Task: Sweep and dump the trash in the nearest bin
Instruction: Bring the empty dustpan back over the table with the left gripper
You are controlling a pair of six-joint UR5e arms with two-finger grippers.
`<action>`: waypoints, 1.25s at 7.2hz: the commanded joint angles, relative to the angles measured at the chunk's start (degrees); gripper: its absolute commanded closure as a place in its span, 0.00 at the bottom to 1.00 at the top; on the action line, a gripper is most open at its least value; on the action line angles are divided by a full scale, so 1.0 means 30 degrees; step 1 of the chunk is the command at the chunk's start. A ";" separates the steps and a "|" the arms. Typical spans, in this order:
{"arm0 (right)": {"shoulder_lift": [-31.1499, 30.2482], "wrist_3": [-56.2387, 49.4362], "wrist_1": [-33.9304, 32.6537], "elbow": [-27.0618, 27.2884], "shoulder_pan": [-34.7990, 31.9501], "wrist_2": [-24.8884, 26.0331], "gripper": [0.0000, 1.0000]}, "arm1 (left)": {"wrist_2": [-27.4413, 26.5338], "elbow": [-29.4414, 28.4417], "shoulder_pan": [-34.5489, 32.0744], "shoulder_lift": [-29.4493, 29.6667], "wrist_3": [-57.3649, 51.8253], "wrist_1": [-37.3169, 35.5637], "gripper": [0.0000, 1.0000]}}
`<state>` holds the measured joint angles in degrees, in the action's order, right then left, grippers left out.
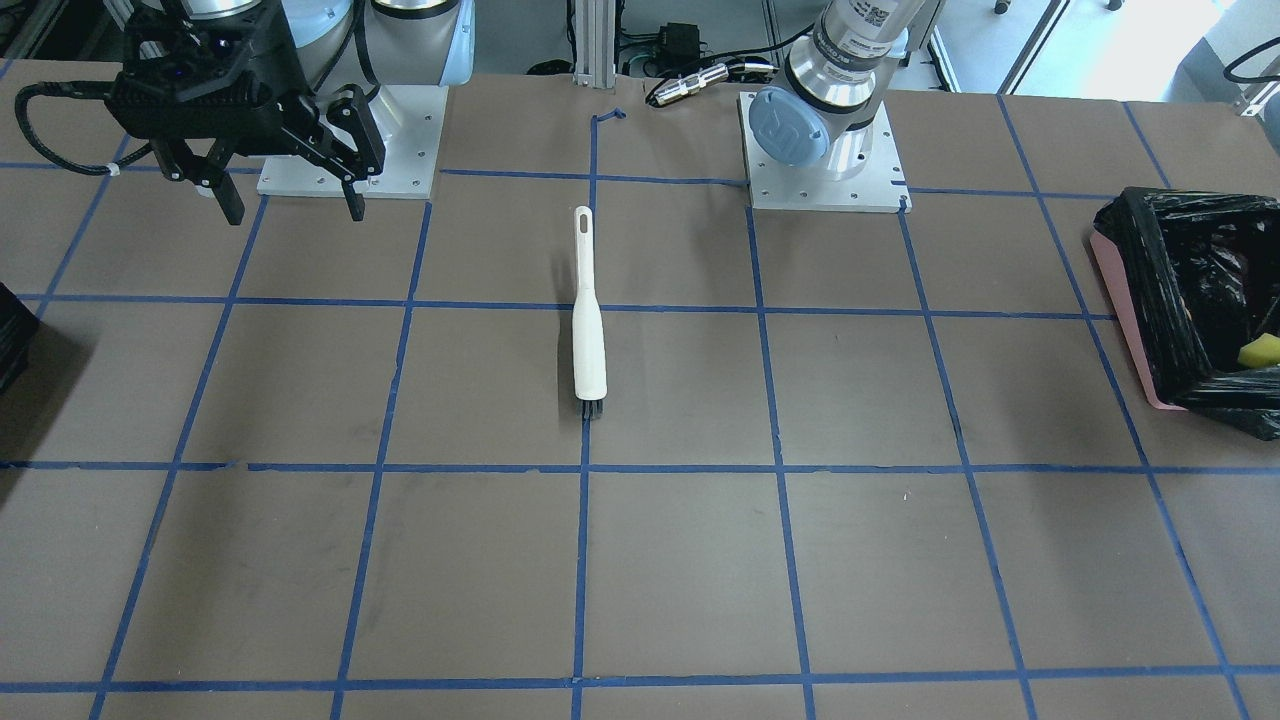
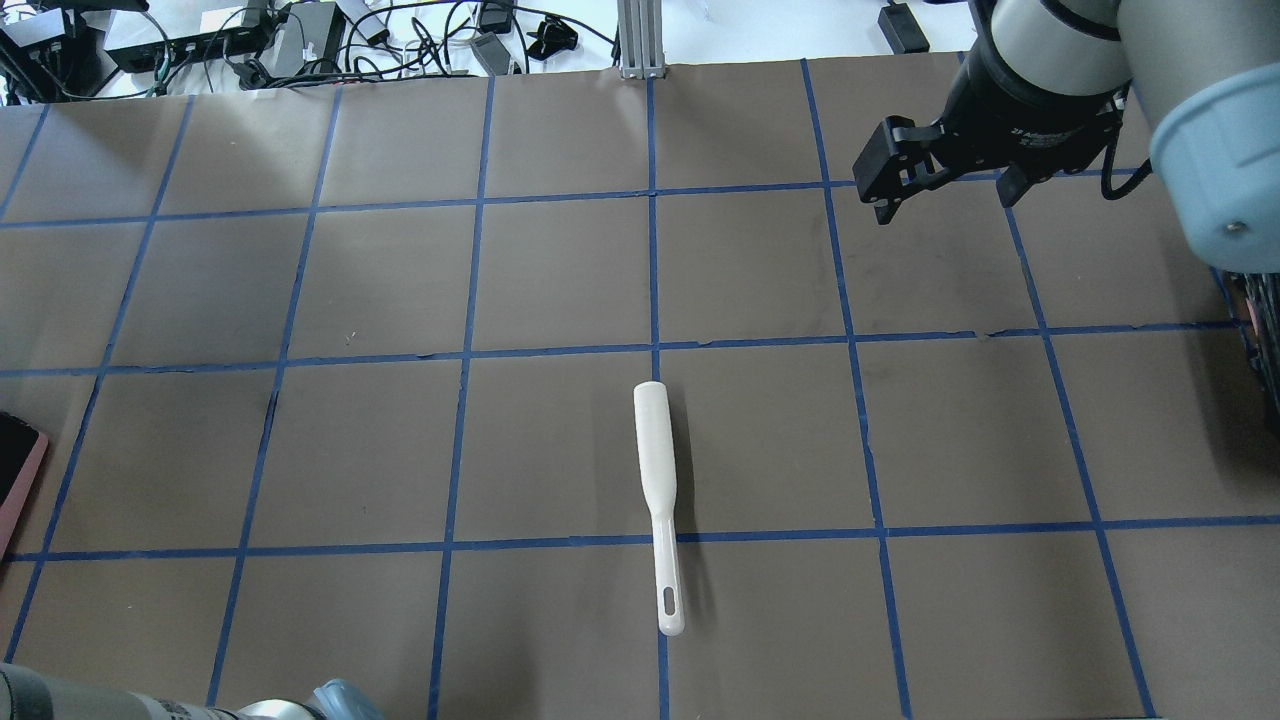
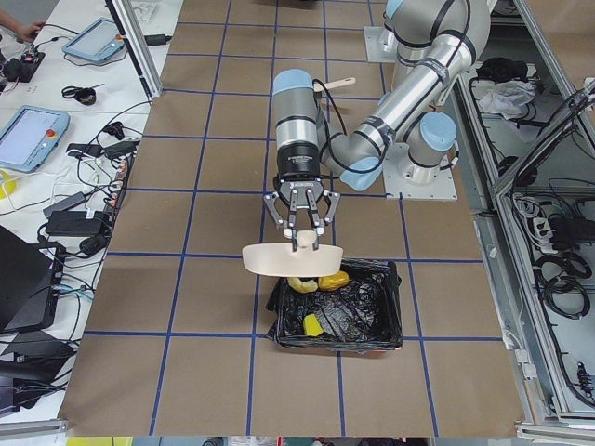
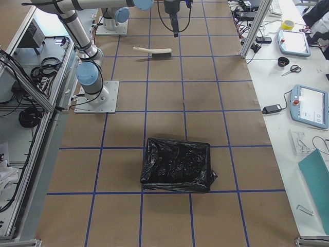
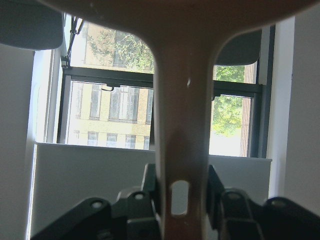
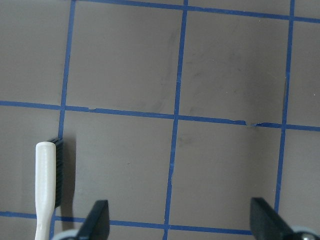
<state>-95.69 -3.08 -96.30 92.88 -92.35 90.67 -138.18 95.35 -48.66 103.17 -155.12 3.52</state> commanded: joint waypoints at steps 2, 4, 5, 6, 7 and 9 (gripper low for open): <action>0.0050 0.0000 0.0018 -0.0022 -0.0007 0.0187 0.00 | 0.0033 -0.0522 -0.1767 0.0064 0.2049 0.0173 1.00; 0.0079 -0.0116 -0.0011 -0.0022 -0.0007 0.0130 0.00 | -0.0022 -0.0554 -0.2117 0.0385 0.3878 0.1044 1.00; 0.0224 -0.0030 0.0279 -0.0022 -0.0007 0.0216 0.00 | -0.0110 -0.0670 -0.2671 0.0067 0.6911 0.3344 1.00; 0.0284 -0.0029 0.0224 -0.0167 -0.0007 0.0217 0.00 | -0.0227 -0.0729 -0.3430 0.0035 0.9726 0.4933 1.00; 0.0284 -0.0087 0.0252 -0.0168 -0.0007 0.0217 0.00 | -0.0199 -0.0729 -0.4395 0.0006 1.2248 0.6225 1.00; 0.0284 -0.0059 0.0253 -0.0197 -0.0007 0.0217 0.00 | 0.0588 -0.0729 -0.6446 -0.0112 1.8626 0.9853 1.00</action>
<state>-94.85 -3.27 -95.55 92.37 -92.37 91.32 -137.79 93.19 -64.28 102.93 -111.21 26.51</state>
